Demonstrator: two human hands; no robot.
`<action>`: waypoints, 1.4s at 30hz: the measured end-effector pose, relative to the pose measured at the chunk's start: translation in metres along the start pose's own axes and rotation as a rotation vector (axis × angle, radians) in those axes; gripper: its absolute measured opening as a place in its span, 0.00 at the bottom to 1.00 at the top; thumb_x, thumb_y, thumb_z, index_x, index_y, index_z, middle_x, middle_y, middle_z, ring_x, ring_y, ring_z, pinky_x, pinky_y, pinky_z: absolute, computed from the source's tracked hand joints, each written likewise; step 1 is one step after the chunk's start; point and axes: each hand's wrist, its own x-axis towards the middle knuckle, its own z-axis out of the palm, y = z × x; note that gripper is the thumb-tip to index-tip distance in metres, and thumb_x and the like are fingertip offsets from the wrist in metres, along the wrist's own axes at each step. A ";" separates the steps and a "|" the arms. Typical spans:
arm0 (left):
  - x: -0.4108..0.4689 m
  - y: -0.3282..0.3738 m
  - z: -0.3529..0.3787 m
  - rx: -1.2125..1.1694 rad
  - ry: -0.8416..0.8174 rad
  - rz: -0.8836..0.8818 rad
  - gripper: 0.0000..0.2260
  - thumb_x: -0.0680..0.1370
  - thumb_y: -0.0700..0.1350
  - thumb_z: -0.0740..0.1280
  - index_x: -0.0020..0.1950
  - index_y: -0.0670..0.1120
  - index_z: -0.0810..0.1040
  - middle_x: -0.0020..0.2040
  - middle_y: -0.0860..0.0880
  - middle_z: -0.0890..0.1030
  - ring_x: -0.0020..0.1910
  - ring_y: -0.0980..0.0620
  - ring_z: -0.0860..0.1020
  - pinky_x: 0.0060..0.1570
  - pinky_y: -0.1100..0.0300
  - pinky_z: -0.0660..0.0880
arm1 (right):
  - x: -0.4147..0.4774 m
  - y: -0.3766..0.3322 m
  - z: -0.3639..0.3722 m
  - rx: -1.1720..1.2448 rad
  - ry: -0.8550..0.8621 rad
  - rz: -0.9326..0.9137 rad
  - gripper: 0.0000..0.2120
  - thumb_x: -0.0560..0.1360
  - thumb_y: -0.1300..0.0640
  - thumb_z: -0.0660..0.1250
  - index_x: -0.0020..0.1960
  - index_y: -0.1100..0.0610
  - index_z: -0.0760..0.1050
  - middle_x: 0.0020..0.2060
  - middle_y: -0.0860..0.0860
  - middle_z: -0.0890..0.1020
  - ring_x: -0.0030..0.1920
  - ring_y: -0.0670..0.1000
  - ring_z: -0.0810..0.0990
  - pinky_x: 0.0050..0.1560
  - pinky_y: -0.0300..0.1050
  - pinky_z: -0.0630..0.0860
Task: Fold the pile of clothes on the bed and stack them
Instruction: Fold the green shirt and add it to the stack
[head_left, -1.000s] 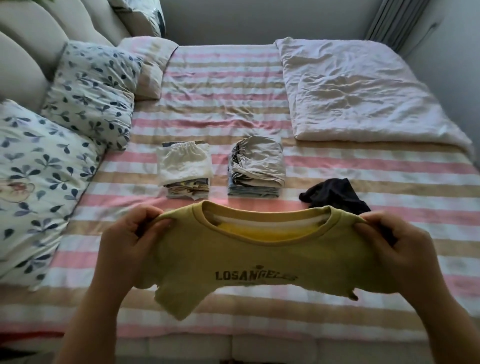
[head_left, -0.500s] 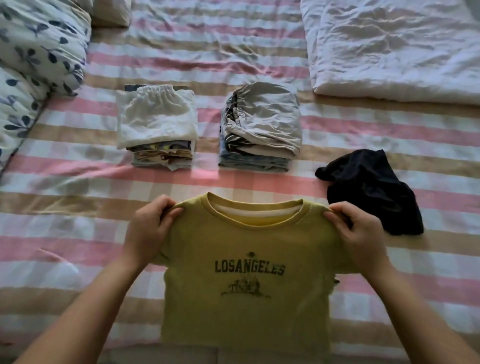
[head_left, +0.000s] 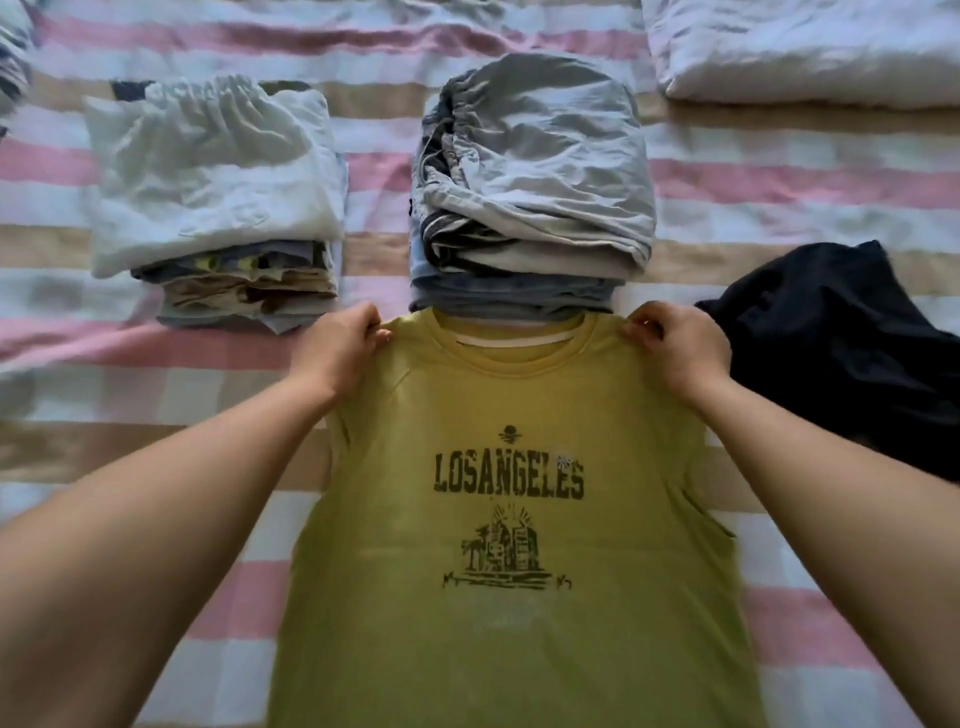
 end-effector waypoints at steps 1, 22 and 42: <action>-0.001 -0.001 0.006 -0.039 -0.010 -0.013 0.09 0.78 0.47 0.64 0.48 0.41 0.75 0.48 0.38 0.80 0.41 0.44 0.74 0.37 0.55 0.66 | -0.001 0.003 0.007 0.006 -0.010 0.019 0.12 0.76 0.46 0.63 0.52 0.51 0.78 0.49 0.56 0.81 0.49 0.58 0.78 0.44 0.50 0.74; -0.195 -0.012 -0.087 -0.249 0.217 0.246 0.04 0.68 0.37 0.73 0.40 0.37 0.81 0.36 0.41 0.81 0.35 0.50 0.77 0.38 0.58 0.71 | -0.193 0.006 -0.111 0.082 0.048 -0.289 0.05 0.67 0.63 0.74 0.41 0.63 0.82 0.34 0.59 0.82 0.36 0.60 0.76 0.37 0.54 0.72; -0.336 -0.068 0.012 0.274 -0.173 0.585 0.17 0.68 0.59 0.61 0.32 0.48 0.79 0.32 0.52 0.78 0.33 0.49 0.79 0.48 0.56 0.66 | -0.336 0.056 -0.029 -0.340 -0.358 -0.453 0.19 0.44 0.59 0.82 0.33 0.51 0.81 0.31 0.49 0.80 0.33 0.55 0.80 0.35 0.51 0.77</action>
